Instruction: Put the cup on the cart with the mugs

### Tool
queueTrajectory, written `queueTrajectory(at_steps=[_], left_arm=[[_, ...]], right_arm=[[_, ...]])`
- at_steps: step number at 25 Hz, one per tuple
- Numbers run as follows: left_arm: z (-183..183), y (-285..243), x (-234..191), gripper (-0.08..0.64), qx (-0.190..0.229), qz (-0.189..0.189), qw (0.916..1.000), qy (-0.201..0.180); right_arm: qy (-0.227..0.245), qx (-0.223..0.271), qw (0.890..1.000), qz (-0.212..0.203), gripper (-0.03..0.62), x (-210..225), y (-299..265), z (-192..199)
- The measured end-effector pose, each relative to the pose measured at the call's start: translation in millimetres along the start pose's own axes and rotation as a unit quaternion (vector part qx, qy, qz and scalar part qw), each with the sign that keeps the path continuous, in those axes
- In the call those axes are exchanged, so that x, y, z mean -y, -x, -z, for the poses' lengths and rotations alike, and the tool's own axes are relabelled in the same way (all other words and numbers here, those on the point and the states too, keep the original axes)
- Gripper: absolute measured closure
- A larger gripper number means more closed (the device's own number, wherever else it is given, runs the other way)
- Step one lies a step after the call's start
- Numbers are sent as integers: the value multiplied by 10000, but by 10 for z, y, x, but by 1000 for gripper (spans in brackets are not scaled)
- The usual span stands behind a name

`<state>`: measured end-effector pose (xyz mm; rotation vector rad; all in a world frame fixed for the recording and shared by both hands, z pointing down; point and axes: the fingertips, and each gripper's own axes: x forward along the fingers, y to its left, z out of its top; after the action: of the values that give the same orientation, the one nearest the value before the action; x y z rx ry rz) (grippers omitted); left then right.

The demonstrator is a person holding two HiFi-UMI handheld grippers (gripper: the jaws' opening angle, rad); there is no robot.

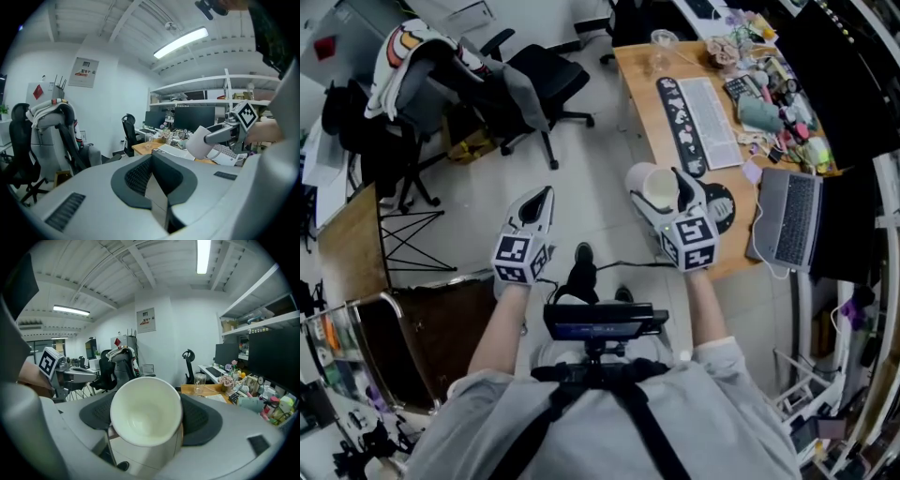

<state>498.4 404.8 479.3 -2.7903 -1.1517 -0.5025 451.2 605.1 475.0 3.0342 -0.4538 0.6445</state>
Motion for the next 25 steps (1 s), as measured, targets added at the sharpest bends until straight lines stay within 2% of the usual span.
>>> queueTrajectory(at_steps=[6,11,20,25], left_arm=[[272,587,507,557,87,-334,9994,85],[473,981,758,557,53,-632,9977,232],[707,1764,749,557,65,-1123,9929,385],[907,2246,724,557,131,-1453,9878,545]], right_arm=[[136,-16,9994,-333,164,-243,556,337],[228,8,9979,-605,164,-421,853,499],[369,-115,9930,-1112,164,-1072,1098,677],[600,-139,9866,-1513,164,-1593,1107,724]])
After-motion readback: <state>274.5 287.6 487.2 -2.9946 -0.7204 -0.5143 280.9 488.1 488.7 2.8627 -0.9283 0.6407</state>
